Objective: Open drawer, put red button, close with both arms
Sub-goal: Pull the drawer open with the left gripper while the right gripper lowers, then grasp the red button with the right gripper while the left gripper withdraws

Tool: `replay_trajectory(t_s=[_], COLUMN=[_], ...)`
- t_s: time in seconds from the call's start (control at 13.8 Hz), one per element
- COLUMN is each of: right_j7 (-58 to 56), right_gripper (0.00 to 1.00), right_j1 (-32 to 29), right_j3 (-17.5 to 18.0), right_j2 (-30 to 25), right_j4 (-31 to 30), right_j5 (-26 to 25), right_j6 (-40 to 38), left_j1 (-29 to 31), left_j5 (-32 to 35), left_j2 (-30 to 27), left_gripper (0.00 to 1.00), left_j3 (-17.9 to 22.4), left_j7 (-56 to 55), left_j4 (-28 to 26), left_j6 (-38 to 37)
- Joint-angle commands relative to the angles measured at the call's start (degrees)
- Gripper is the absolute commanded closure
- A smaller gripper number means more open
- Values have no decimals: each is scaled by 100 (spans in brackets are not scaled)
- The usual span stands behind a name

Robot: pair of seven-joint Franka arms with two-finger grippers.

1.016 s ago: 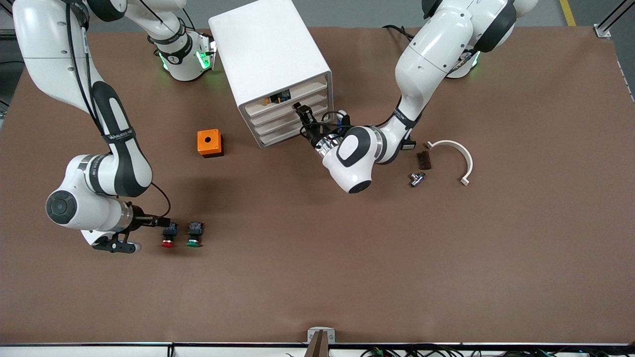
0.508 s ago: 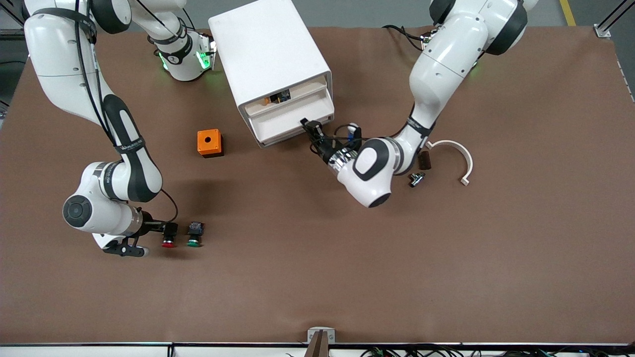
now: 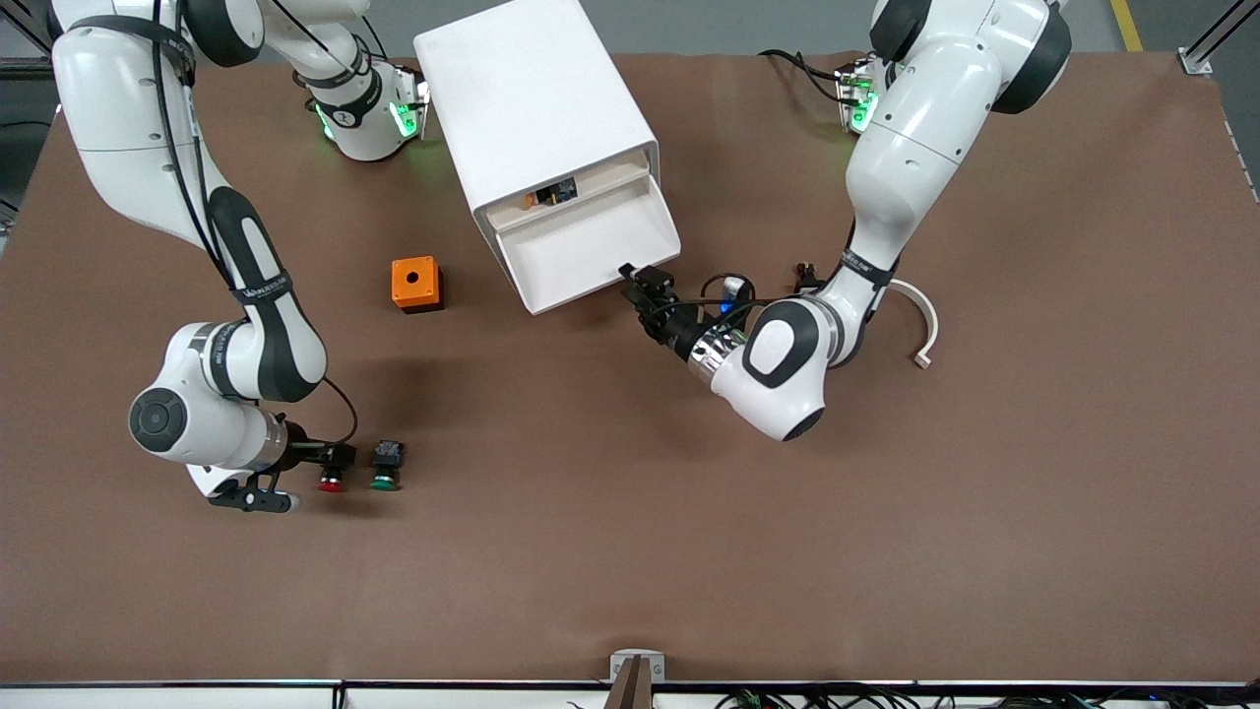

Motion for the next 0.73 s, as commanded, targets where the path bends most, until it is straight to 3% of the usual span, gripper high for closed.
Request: replay_trajectory(t_s=[0.0, 0.15, 0.29, 0.65], right_j7=[100, 144, 153, 153], right_gripper=[0, 1, 8, 45], right_j1=[24, 42, 68, 77], right_j3=[13, 13, 13, 4], right_j2=[79, 115, 132, 141], right_j4=[83, 83, 65, 65], right_j5=[80, 80, 80, 80], right_j6=[1, 19, 28, 10], left_j1=[92, 242, 330, 533], left_j5=[442, 1065, 1811, 3887], left_j2=[-69, -130, -471, -1596], left_gripper=[1, 1, 1, 1], left_j3=[287, 375, 490, 525], left_j7=[63, 325, 703, 1887], left_j4=[437, 614, 614, 597], left_j6=[-65, -65, -65, -283])
